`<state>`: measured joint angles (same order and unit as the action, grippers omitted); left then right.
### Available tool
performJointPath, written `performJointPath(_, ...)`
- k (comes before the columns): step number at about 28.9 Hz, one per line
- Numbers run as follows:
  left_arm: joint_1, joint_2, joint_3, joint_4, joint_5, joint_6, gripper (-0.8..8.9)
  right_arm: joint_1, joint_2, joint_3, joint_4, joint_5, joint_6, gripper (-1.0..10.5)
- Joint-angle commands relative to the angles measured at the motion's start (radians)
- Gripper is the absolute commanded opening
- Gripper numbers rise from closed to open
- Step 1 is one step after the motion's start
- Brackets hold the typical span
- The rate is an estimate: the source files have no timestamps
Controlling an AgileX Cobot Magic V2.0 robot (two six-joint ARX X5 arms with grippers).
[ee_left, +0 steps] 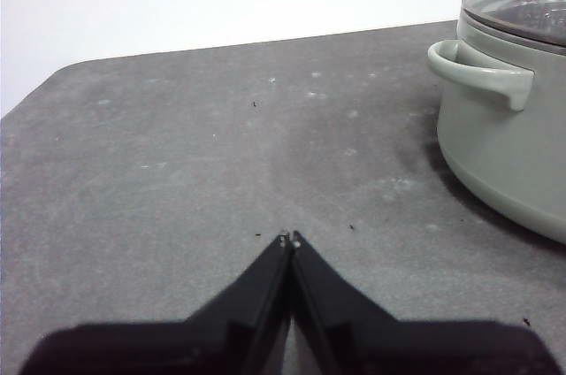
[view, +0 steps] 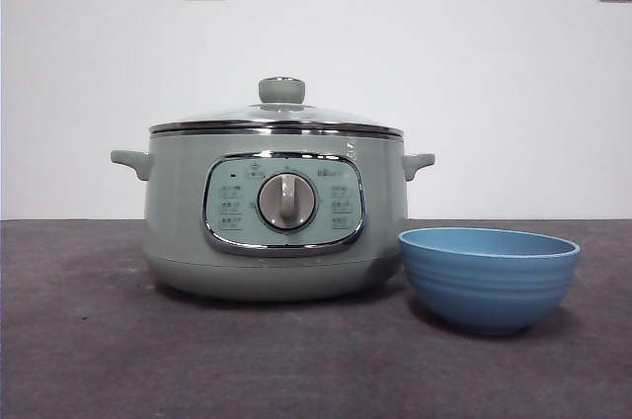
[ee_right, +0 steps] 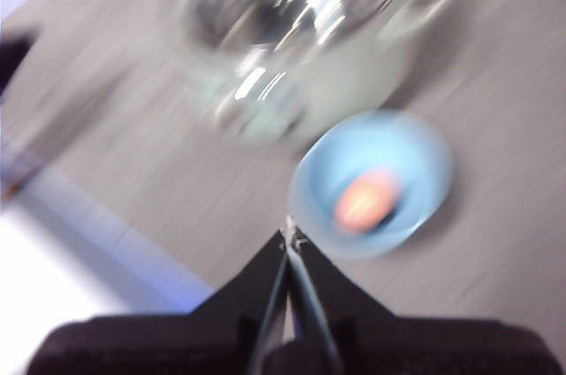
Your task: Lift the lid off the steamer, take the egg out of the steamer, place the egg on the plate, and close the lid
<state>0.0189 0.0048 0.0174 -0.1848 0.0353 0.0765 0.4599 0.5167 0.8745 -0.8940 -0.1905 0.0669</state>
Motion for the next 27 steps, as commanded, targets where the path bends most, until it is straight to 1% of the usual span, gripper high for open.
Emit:
performJointPath(1,0.003,-0.003,-0.014,0.004,-0.004,-0.010,-0.03,-0.107,-0.041,-0.043,0.130,0.005,-0.037,0.0)
performJointPath(3,0.003,-0.003,-0.014,0.004,-0.004,-0.010,-0.03,-0.220,-0.096,-0.120,0.243,0.006,-0.031,0.0)
performJointPath(5,0.003,-0.003,-0.014,0.004,-0.004,-0.010,-0.03,-0.317,-0.161,-0.241,0.374,0.006,-0.031,0.0)
performJointPath(8,0.003,-0.003,-0.014,0.004,-0.004,-0.010,-0.03,-0.412,-0.267,-0.459,0.590,0.007,-0.008,0.0)
performJointPath(11,0.003,-0.003,-0.014,0.004,-0.004,-0.010,-0.03,-0.444,-0.327,-0.578,0.691,0.015,-0.010,0.0)
performJointPath(14,0.003,-0.003,-0.014,0.004,-0.004,-0.010,-0.03,-0.462,-0.377,-0.668,0.755,0.015,-0.012,0.0)
performJointPath(21,0.003,-0.003,-0.014,0.004,-0.004,-0.010,-0.03,-0.472,-0.461,-0.795,0.758,0.018,-0.012,0.0)
performJointPath(27,0.003,-0.003,-0.014,0.004,-0.004,-0.010,-0.03,-0.472,-0.502,-0.854,0.724,0.017,-0.004,0.0)
